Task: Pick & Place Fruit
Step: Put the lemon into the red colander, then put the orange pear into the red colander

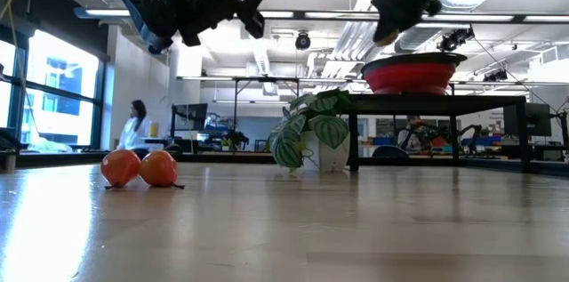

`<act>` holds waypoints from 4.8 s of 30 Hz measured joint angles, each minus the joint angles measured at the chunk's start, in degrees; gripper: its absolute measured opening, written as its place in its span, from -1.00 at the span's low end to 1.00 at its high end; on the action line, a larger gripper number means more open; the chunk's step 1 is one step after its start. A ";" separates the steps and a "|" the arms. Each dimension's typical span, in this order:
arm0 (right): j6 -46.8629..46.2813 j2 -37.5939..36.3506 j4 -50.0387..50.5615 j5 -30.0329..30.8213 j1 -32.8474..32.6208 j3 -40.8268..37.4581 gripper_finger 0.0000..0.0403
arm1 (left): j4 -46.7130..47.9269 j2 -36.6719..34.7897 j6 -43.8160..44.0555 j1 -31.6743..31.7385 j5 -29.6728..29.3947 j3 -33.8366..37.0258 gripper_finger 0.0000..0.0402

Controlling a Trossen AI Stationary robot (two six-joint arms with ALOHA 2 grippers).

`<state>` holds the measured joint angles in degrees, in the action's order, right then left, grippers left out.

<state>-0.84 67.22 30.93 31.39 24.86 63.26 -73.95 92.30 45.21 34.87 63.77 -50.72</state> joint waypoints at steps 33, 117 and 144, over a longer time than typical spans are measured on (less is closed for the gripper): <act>-3.93 -6.86 -1.02 -8.33 2.42 0.00 0.39 | 0.36 -7.88 -3.68 0.00 -2.46 4.12 -0.35; 6.23 5.47 -25.59 -53.02 -9.90 -11.47 -0.95 | 104.22 -21.87 -14.93 -55.89 -75.89 -0.15 -0.35; 4.92 5.49 -26.55 -53.02 -9.90 -11.47 -0.96 | 109.77 -21.87 -10.84 -55.87 -77.15 -0.09 0.47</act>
<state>4.08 72.71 4.38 -21.63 14.96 51.79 35.81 70.43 34.38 -20.99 -13.39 -50.81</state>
